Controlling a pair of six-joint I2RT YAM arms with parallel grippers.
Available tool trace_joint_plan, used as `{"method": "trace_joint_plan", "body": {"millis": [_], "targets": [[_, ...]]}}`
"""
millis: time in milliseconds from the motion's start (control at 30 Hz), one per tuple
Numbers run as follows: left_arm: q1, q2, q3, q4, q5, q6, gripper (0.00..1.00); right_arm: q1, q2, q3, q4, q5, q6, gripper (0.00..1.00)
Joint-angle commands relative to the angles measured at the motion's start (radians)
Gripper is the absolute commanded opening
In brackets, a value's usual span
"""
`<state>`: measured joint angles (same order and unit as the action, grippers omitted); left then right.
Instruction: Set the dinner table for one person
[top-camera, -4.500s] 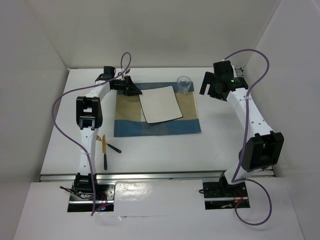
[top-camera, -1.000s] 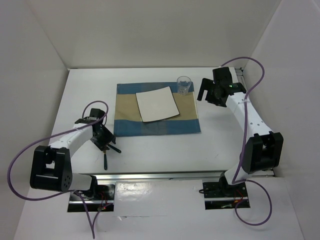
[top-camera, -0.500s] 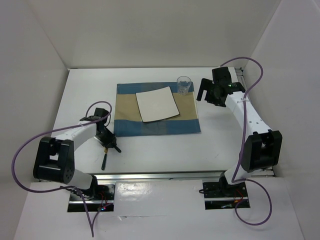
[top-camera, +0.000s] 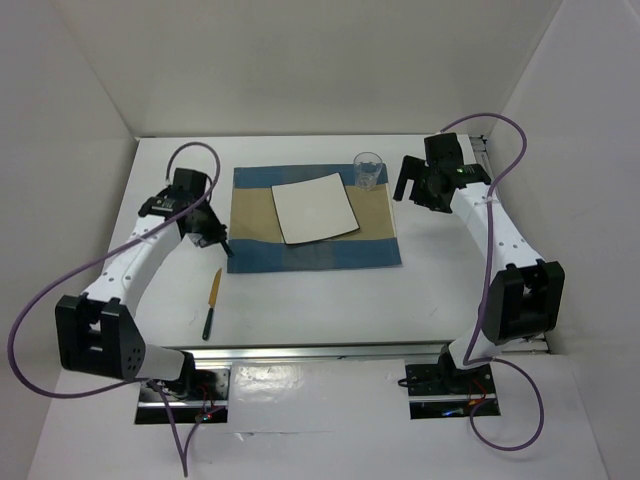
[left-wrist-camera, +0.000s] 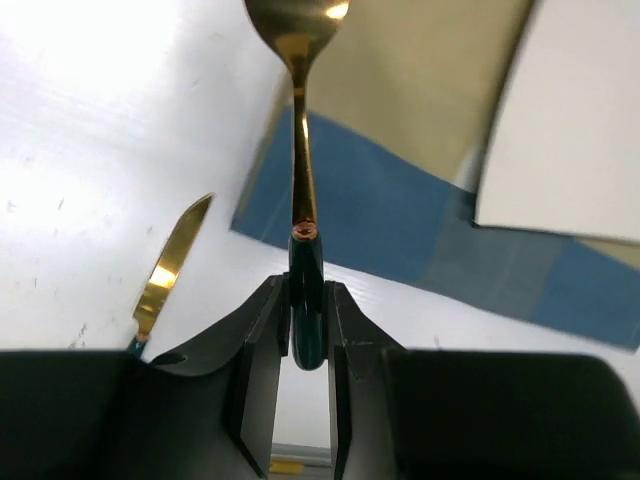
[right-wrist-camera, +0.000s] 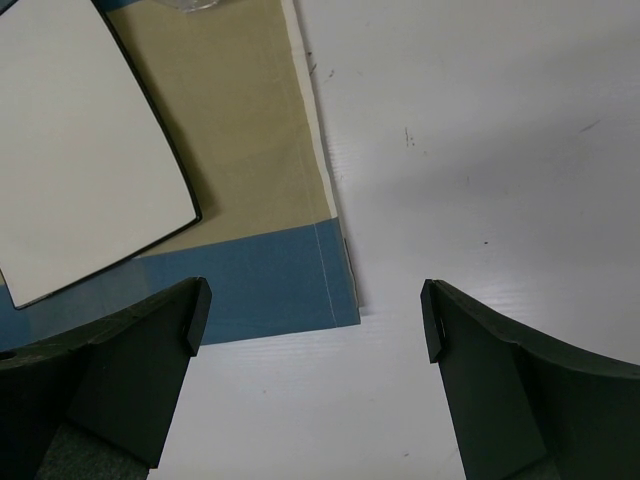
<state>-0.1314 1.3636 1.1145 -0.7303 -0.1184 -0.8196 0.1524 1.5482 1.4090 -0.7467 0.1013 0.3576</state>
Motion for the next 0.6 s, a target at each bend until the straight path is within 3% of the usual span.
{"method": "trace_joint_plan", "body": {"millis": [0,100,167,367,567], "targets": [[-0.022,0.106,0.127,0.02,0.158,0.253,0.0,-0.007,-0.008,0.044,0.037,0.009,-0.011,1.0],[-0.054,0.279,0.22,-0.004,0.226,0.399,0.0,-0.007,-0.017,0.034,0.037,0.0,-0.011,1.0],[-0.083,0.36,0.316,-0.052,0.185,0.437,0.0,-0.007,-0.029,0.034,0.027,0.0,-0.011,1.0],[-0.105,0.549,0.485,-0.09,0.057,0.389,0.0,-0.007,-0.062,0.011,0.007,0.021,-0.002,1.0],[-0.105,0.707,0.632,-0.135,0.088,0.425,0.0,-0.007,-0.108,-0.008,-0.003,0.043,0.007,1.0]]}}
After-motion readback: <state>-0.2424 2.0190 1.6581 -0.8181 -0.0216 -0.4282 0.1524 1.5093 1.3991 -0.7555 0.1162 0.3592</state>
